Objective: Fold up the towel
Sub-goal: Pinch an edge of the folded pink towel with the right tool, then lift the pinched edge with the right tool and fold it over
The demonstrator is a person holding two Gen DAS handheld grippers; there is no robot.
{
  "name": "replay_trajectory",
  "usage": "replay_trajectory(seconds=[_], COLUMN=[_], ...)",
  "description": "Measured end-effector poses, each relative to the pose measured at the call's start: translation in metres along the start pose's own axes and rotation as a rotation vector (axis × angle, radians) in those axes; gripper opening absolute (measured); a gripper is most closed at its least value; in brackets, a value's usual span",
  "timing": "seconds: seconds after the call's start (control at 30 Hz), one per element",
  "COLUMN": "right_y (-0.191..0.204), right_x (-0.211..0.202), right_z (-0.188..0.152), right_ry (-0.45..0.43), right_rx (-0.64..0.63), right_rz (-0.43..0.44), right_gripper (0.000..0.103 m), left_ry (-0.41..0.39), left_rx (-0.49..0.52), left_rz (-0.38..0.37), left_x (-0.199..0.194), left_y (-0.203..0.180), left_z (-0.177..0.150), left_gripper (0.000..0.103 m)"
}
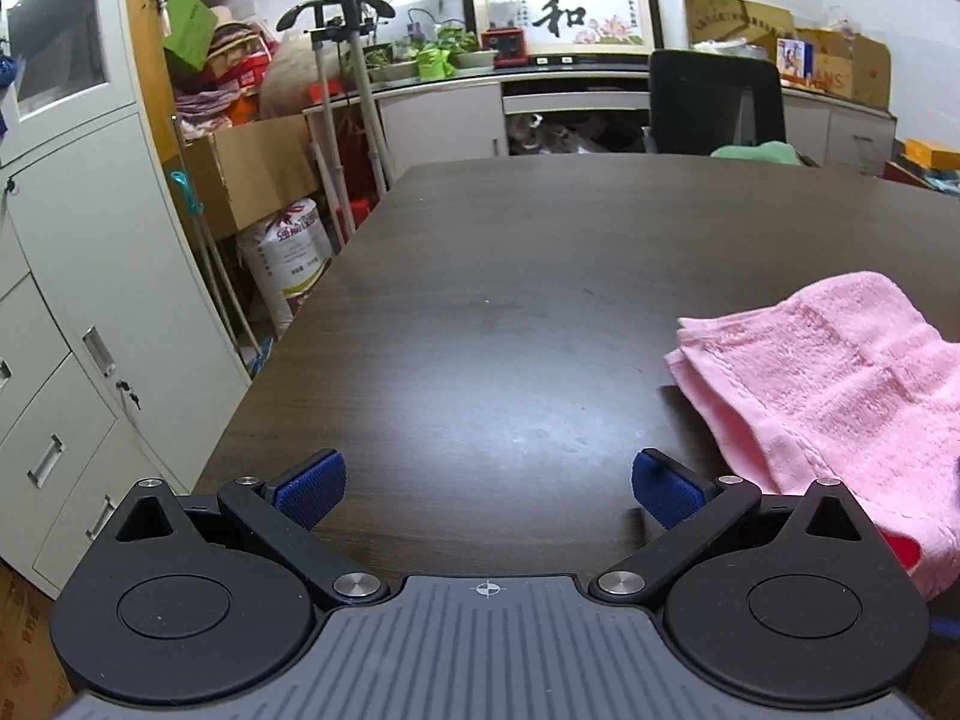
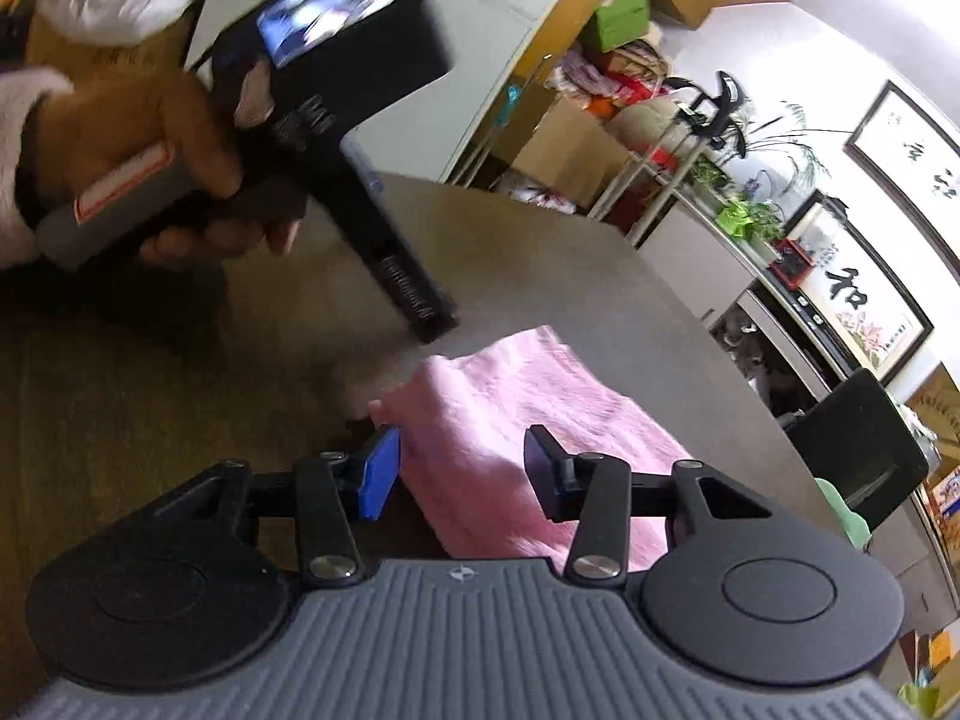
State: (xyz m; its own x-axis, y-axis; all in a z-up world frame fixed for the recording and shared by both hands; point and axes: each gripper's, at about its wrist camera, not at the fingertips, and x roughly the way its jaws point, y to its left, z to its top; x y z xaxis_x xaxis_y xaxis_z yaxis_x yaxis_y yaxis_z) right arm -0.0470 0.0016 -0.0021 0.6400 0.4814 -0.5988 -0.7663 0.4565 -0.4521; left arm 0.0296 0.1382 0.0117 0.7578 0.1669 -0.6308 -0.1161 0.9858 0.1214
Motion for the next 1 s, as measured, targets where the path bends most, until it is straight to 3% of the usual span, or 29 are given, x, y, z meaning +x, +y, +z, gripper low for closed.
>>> replay_trajectory(seconds=[0.23, 0.57, 0.9, 1.0], right_y=[0.007, 0.021, 0.014, -0.002], right_x=[0.010, 0.013, 0.010, -0.001], right_z=[-0.001, 0.000, -0.002, -0.003], right_ry=[0.010, 0.004, -0.003, -0.029], right_rx=[-0.023, -0.114, -0.018, 0.103], right_rz=[0.004, -0.064, -0.061, -0.108], right_gripper=[0.042, 0.042, 0.016, 0.008], left_ry=[-0.011, -0.004, -0.004, -0.003], left_rx=[-0.019, -0.027, -0.044, -0.049], left_rz=[-0.003, -0.005, -0.003, -0.002], left_x=[-0.004, -0.002, -0.001, -0.001], left_y=[0.004, 0.005, 0.008, 0.009], left_z=[0.003, 0.004, 0.004, 0.004], left_gripper=[0.103, 0.103, 0.103, 0.103])
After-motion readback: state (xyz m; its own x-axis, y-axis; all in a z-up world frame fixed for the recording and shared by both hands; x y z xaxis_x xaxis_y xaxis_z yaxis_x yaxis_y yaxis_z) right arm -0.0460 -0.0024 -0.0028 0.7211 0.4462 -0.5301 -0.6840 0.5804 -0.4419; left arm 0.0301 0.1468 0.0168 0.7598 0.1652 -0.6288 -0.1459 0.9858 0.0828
